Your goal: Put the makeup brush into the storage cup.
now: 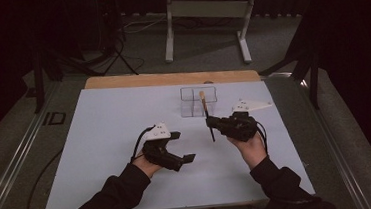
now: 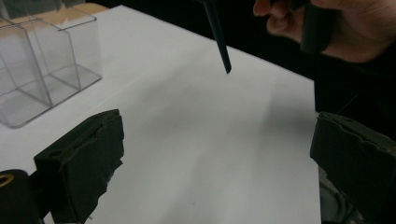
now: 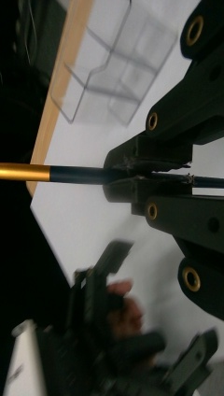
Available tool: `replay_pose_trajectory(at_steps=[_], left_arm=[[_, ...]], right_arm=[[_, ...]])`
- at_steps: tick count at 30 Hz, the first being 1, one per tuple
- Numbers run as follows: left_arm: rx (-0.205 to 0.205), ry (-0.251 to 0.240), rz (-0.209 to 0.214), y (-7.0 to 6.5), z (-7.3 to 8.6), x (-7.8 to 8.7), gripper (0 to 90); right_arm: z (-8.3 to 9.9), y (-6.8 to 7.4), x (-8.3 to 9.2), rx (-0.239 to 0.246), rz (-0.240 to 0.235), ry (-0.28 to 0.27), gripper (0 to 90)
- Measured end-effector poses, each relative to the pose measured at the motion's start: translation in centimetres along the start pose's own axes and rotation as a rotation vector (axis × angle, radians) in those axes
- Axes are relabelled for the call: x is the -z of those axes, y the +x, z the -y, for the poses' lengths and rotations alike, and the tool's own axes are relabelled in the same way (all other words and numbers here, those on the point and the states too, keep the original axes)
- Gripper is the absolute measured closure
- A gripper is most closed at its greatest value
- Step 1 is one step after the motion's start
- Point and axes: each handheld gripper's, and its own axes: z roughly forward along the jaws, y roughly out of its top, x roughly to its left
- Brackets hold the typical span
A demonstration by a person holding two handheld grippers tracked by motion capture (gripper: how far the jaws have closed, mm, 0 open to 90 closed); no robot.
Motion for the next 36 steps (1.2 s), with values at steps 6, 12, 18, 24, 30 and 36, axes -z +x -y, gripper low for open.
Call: replay_pose_trajectory(at_steps=[6,12,18,24,30,36], left_arm=[[0.053,-0.052,0.013,0.4,0.7,-0.4,4.1],[0.08,-0.086,0.052,0.7,1.1,-1.1,5.9],[0.172,-0.085,0.151,0.8,1.4,-2.2,10.0],[0.275,-0.012,0.194,1.1,1.3,-3.1,5.3],[0.298,-0.035,0.183,1.4,1.1,-3.2,10.3],[0.297,-0.08,0.17,1.9,0.9,-3.3,29.3]], right_arm=[[0.5,-0.8,-0.2,-0.14,-0.086,-0.049,84.1],[1.0,-1.1,-0.7,-0.22,-0.123,-0.059,84.1],[1.2,-0.7,-0.7,-0.191,-0.119,-0.073,84.1],[1.0,-0.1,-0.6,-0.148,-0.114,-0.073,84.1],[1.2,-0.3,-0.7,-0.165,-0.127,-0.077,84.1],[1.3,-0.2,-0.9,-0.16,-0.132,-0.077,84.1]])
